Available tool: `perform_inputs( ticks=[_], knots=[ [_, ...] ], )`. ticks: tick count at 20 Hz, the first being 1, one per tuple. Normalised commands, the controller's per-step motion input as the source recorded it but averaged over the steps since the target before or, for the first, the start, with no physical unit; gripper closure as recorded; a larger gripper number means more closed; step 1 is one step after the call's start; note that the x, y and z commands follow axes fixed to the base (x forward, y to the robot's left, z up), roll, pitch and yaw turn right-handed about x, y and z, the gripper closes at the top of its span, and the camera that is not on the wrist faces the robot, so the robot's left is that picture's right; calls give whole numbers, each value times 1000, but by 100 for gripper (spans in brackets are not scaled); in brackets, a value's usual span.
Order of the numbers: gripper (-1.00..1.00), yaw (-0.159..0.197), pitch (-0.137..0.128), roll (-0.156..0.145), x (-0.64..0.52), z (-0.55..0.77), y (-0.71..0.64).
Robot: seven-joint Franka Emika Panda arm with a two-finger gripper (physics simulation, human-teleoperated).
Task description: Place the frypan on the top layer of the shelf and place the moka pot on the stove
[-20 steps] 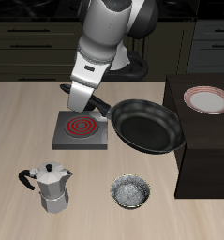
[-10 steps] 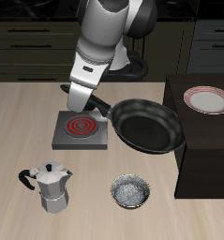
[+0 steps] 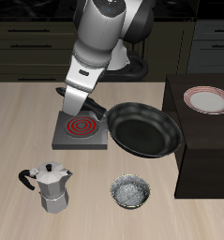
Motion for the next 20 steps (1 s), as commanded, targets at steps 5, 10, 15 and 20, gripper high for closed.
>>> perform_inputs(
  ticks=[5,10,15,20],
  knots=[
    [100,-5,-2,14,-20,39,89],
    [100,17,-17,16,4,94,90],
    [100,4,-11,19,19,44,172],
    [100,2,15,21,35,-78,111]
  ],
)
